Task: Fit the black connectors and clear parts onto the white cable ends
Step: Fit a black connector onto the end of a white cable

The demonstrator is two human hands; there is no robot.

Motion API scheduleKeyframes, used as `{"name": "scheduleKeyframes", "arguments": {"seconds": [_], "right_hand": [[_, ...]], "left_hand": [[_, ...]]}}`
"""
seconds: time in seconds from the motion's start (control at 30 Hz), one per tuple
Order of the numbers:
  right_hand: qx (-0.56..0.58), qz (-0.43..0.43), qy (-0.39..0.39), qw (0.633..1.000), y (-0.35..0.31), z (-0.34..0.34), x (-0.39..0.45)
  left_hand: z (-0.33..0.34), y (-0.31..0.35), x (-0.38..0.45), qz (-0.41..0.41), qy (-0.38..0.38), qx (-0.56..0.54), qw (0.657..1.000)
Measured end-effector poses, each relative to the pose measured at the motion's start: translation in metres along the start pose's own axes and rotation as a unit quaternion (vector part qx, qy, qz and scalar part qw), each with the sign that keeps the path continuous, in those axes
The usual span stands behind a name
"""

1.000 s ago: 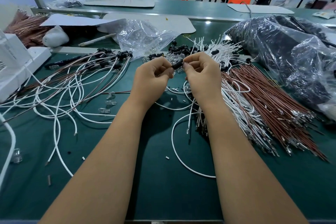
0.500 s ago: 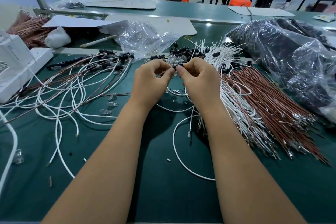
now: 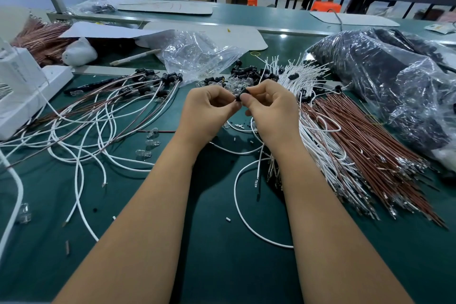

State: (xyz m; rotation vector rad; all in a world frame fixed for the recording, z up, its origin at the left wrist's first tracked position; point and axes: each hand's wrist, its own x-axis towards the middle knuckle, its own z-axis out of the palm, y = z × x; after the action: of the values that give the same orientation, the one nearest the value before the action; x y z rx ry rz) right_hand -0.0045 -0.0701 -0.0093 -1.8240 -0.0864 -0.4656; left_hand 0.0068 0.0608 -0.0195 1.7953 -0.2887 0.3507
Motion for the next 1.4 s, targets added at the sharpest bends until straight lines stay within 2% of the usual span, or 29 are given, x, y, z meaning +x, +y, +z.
{"name": "scheduleKeyframes", "arguments": {"seconds": [0.2, 0.37, 0.5, 0.6, 0.67, 0.8, 0.93, 1.03, 1.1, 1.2, 1.27, 1.4], "right_hand": [[0.004, 0.057, -0.07, 0.996, 0.005, -0.001, 0.003], [-0.022, 0.027, -0.047, 0.998, 0.005, -0.003, 0.004], [-0.035, 0.011, 0.01, 0.999, 0.004, -0.004, 0.005], [-0.096, 0.007, 0.055, 0.994, 0.007, -0.011, 0.006], [-0.148, -0.004, 0.056, 0.987, 0.008, -0.013, 0.006], [-0.21, -0.004, -0.017, 0.978, 0.002, -0.007, 0.004], [-0.214, 0.015, -0.109, 0.971, -0.011, 0.007, 0.013], [-0.247, 0.024, -0.148, 0.957, -0.018, 0.02, 0.033], [-0.304, 0.03, -0.174, 0.936, -0.018, 0.028, 0.044], [-0.424, 0.039, -0.232, 0.875, -0.012, 0.036, 0.05], [-0.452, 0.021, -0.237, 0.859, -0.005, 0.038, 0.048], [-0.436, 0.002, -0.182, 0.882, 0.0, 0.028, 0.039]], "left_hand": [[-0.003, -0.003, 0.0, -0.018, -0.055, 0.003, 0.998], [-0.002, -0.003, 0.002, -0.034, -0.075, -0.016, 0.996], [0.0, -0.007, 0.004, -0.028, -0.02, -0.003, 0.999], [-0.008, -0.013, 0.007, -0.041, 0.066, -0.003, 0.997], [-0.014, -0.016, 0.009, -0.054, 0.129, -0.031, 0.99], [-0.017, -0.018, 0.014, -0.109, 0.2, -0.096, 0.969], [-0.013, -0.018, 0.02, -0.129, 0.211, -0.101, 0.964], [-0.01, -0.018, 0.023, -0.137, 0.204, -0.111, 0.963], [-0.01, -0.016, 0.025, -0.129, 0.195, -0.13, 0.964], [-0.01, -0.015, 0.025, -0.119, 0.183, -0.151, 0.964], [-0.01, -0.015, 0.025, -0.122, 0.185, -0.178, 0.959], [-0.007, -0.014, 0.025, -0.133, 0.171, -0.221, 0.951]]}}
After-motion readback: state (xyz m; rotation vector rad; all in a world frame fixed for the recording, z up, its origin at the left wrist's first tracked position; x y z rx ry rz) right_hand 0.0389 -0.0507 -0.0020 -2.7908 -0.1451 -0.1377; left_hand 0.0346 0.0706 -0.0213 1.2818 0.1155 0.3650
